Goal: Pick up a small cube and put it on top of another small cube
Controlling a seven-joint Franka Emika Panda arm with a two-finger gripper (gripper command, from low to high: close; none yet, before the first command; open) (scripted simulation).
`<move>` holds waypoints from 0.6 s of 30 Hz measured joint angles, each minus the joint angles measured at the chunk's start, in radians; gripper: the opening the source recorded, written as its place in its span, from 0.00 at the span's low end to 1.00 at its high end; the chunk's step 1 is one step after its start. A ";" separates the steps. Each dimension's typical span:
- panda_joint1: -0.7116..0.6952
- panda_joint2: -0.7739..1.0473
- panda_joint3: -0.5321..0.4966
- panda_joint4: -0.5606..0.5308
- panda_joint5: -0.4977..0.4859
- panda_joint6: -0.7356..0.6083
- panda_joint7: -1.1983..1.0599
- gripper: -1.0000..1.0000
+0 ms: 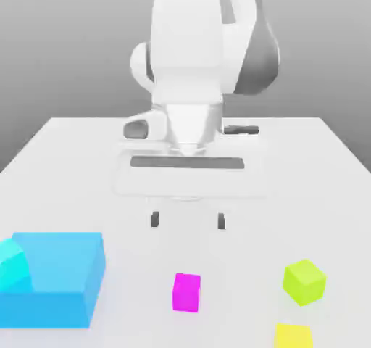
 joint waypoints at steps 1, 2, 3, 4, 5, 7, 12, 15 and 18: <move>0.000 0.036 0.000 -0.017 -0.003 0.021 0.007 0.50; 0.001 0.072 -0.001 -0.034 -0.006 0.043 0.015 0.50; 0.002 0.109 -0.003 -0.051 -0.010 0.064 0.022 0.50; 0.003 0.145 -0.005 -0.060 -0.014 0.088 0.028 0.50; 0.005 0.181 -0.007 -0.061 -0.016 0.115 0.031 0.50; 0.009 0.254 -0.011 -0.053 -0.018 0.171 0.034 0.50; 0.013 0.384 -0.015 -0.029 -0.017 0.275 0.034 0.00; 0.013 0.384 -0.015 -0.029 -0.018 0.275 0.035 0.00; 0.012 0.382 -0.014 -0.029 -0.021 0.274 0.037 0.00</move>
